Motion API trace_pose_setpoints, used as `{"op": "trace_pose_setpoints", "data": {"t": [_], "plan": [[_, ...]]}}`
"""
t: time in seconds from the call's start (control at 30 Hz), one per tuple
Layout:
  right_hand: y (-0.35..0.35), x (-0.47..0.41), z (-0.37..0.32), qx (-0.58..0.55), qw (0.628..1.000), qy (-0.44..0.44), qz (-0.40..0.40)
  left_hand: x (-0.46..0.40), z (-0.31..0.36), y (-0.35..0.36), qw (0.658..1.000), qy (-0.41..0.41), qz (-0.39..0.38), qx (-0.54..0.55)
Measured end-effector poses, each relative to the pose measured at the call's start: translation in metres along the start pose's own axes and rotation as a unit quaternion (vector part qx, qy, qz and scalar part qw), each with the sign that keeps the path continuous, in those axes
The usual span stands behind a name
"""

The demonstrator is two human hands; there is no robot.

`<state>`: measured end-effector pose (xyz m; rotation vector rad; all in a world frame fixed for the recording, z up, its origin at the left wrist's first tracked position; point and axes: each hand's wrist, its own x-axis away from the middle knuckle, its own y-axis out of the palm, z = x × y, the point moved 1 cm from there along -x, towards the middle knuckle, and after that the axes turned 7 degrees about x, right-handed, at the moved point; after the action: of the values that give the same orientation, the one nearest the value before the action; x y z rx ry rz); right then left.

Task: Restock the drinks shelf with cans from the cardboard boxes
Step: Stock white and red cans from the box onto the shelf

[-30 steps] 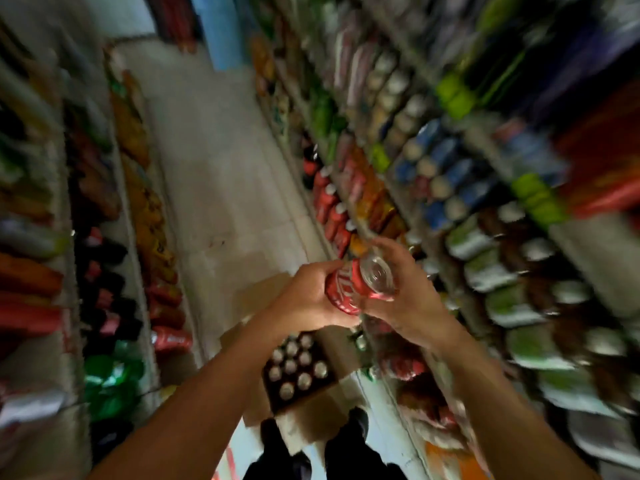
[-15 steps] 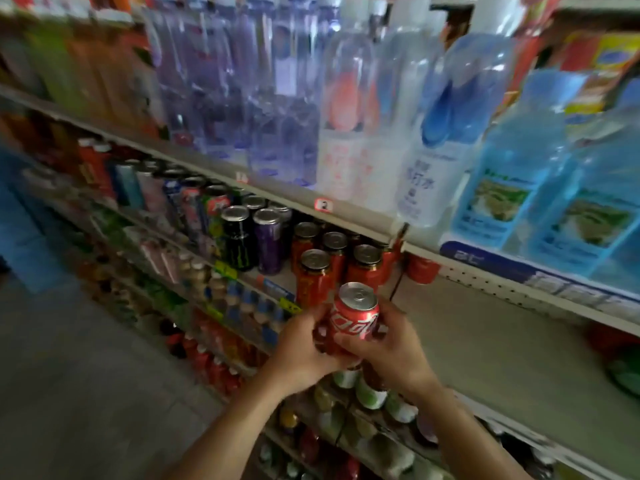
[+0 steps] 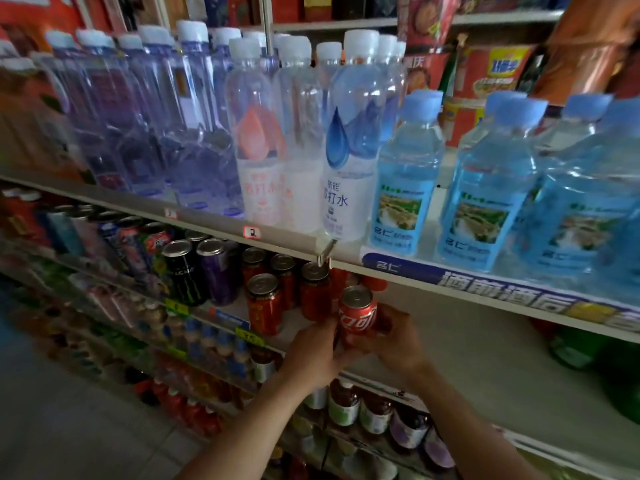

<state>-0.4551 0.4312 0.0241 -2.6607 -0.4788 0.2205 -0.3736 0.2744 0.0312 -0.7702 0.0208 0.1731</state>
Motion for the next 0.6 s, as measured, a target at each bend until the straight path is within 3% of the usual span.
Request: {"op": "trace_pose_setpoints", "data": {"t": [0.3,0.47,0.6], "plan": [[-0.008,-0.020,0.006,0.031,0.999,0.030,0.017,-0.006,-0.006,0.003,0.992,0.011,-0.061,-0.107],[-0.005,-0.016,0.015,0.158,0.985,0.055,0.033,-0.005,-0.012,0.001,0.990,0.012,-0.077,-0.113],[0.000,-0.024,0.009,0.184,0.980,0.062,0.052,-0.003,-0.015,0.002,0.989,0.015,-0.087,-0.122]]}}
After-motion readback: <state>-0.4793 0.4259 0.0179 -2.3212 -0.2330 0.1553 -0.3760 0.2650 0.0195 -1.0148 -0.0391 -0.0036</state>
